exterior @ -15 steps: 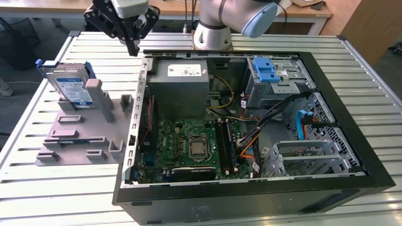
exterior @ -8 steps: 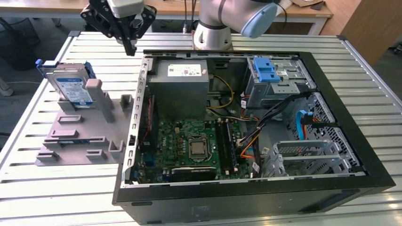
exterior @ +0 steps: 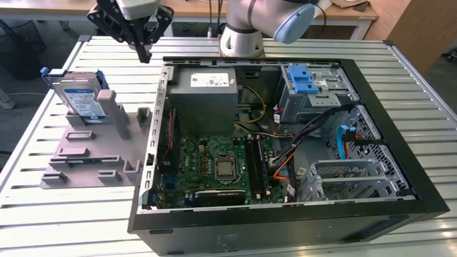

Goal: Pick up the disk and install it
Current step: 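Reach for the disk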

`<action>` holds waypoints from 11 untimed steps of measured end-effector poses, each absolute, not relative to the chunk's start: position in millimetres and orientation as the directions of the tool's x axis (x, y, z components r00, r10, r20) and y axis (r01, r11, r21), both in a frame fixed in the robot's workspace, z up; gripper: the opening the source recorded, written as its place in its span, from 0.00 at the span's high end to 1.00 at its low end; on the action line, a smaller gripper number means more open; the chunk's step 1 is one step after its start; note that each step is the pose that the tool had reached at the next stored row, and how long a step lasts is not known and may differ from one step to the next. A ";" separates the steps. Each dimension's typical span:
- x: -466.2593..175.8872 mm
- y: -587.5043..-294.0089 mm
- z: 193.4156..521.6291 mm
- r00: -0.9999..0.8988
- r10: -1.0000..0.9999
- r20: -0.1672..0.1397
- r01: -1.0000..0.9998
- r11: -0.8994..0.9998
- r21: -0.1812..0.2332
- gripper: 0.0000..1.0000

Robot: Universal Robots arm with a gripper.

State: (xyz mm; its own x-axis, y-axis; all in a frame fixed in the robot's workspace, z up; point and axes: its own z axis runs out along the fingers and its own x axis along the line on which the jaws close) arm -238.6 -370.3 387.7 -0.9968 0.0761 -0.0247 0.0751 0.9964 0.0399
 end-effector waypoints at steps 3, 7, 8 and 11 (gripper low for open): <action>-241.1 -369.5 387.5 -0.997 0.076 -0.025 0.075 0.996 0.040 0.89; -244.5 -368.3 387.2 -0.997 0.076 -0.025 0.075 0.996 0.040 0.89; -245.3 -368.0 387.2 -0.997 0.076 -0.025 0.075 0.996 0.040 0.89; -247.8 -367.1 387.0 -0.997 0.076 -0.025 0.075 0.996 0.040 0.89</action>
